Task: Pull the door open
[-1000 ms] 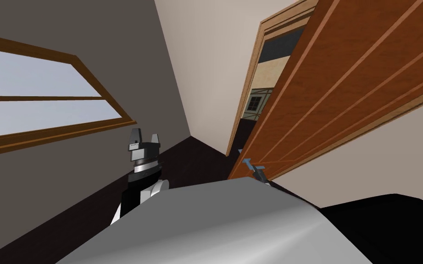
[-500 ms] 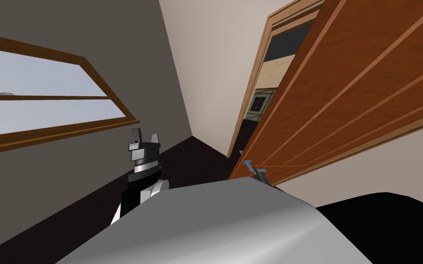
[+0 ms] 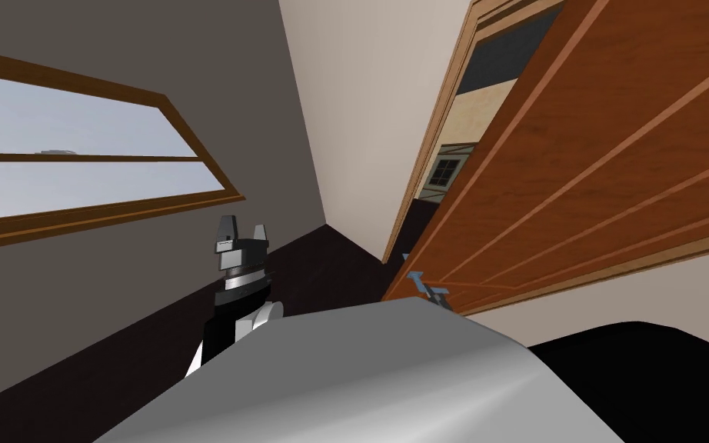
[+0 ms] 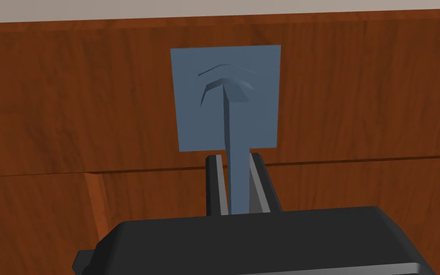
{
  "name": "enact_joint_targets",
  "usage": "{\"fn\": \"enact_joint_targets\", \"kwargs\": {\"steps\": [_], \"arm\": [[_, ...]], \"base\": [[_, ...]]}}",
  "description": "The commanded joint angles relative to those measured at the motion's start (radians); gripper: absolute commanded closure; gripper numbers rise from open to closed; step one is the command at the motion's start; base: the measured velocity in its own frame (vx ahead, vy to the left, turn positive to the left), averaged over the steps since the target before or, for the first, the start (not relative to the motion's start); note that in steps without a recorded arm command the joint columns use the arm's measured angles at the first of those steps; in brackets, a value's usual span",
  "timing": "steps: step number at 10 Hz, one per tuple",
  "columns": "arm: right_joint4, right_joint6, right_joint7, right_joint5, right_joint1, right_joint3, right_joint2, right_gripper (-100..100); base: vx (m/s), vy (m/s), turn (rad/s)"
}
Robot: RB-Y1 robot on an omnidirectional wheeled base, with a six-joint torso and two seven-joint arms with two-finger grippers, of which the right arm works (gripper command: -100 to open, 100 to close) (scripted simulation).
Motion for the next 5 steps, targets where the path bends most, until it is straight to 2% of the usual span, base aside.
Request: {"fn": "enact_joint_targets", "kwargs": {"steps": [1,3,5], "arm": [[0.006,-0.018,0.0,0.003,0.016,0.007,-0.003,100],[0.004,-0.028,-0.001,0.005,0.024,0.011,-0.004,100],[0.002,-0.037,-0.001,0.007,0.031,0.015,-0.005,100]], "base": [[-0.204,-0.027,0.054],[-0.237,0.005,-0.002],[-0.229,-0.051,0.004]]}}
